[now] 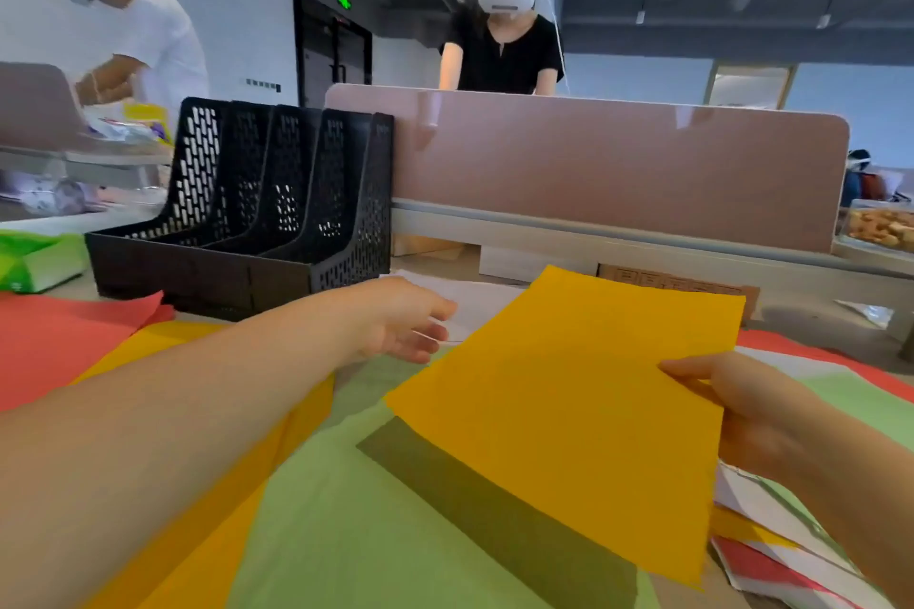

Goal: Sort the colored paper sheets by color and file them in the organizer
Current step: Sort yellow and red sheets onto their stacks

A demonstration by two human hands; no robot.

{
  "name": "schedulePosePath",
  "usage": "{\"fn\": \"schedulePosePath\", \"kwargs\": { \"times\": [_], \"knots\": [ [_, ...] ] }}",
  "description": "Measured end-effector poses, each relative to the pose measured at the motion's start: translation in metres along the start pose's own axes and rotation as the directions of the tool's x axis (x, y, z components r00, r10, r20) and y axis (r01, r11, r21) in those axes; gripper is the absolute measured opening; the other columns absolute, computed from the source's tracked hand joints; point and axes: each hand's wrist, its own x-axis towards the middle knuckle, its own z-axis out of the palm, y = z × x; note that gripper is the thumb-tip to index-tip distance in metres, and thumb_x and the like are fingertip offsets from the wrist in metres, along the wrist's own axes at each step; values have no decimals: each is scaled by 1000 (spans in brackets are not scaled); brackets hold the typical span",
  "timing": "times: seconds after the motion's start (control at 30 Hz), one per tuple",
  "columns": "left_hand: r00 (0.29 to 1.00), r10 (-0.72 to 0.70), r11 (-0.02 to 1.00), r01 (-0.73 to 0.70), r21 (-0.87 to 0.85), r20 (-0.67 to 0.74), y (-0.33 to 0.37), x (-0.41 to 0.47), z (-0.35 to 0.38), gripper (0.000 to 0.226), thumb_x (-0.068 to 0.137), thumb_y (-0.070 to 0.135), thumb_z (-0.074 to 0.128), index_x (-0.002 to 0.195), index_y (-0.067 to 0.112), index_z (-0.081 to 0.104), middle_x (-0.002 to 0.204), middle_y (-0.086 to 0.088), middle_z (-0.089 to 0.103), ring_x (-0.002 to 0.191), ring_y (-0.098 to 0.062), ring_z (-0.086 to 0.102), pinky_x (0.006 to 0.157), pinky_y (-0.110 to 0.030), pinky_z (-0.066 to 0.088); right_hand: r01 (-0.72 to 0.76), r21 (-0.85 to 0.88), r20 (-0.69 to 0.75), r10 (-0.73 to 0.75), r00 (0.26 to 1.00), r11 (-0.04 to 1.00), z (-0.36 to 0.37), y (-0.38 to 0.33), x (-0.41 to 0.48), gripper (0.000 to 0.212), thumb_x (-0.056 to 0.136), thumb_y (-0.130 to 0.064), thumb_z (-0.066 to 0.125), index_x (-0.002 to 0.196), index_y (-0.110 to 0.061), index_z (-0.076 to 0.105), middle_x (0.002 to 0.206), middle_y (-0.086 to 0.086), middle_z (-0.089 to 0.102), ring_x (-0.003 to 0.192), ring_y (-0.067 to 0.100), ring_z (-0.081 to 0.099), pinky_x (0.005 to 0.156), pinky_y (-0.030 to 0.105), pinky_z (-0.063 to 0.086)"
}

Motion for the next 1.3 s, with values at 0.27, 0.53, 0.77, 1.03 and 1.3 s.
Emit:
{"fn": "schedulePosePath", "kwargs": {
  "times": [0.27,0.53,0.77,1.03,1.3],
  "knots": [
    [994,-43,982,61,179,-105,-19,-101,-113,60,94,26,58,146,10,32,142,-18,46,128,-31,47,103,-44,41,48,-4,192,-46,980,999,127,-16,-20,21,95,-5,48,115,-4,53,101,19,65,84,32,62,64,42,47],
    [953,-148,969,193,152,-263,-99,-172,-206,48,90,25,63,134,13,52,142,-4,49,128,-23,47,109,-36,34,56,-149,336,-3,942,987,263,14,-40,6,94,-4,51,99,-6,47,86,16,58,75,31,58,66,46,46],
    [862,-59,929,232,288,-503,-142,-181,-206,65,84,5,69,142,18,42,144,-7,42,128,-26,42,91,-28,37,32,-238,335,51,941,971,312,40,-18,38,92,-8,54,129,-5,44,123,23,55,107,39,57,93,55,45],
    [762,300,602,315,734,-574,-119,-159,-179,47,79,4,58,125,13,53,127,-11,51,112,-30,51,89,-42,49,7,20,216,-11,976,1000,261,37,8,14,93,0,46,106,-3,45,78,12,38,56,19,39,44,26,48],
    [836,511,572,-156,806,-201,-61,-78,-20,42,82,8,58,123,20,56,122,-5,55,115,-24,51,87,-32,45,83,189,13,-87,996,978,124,17,21,18,90,4,43,88,-4,59,79,8,48,62,18,51,45,17,49]
  ]
}}
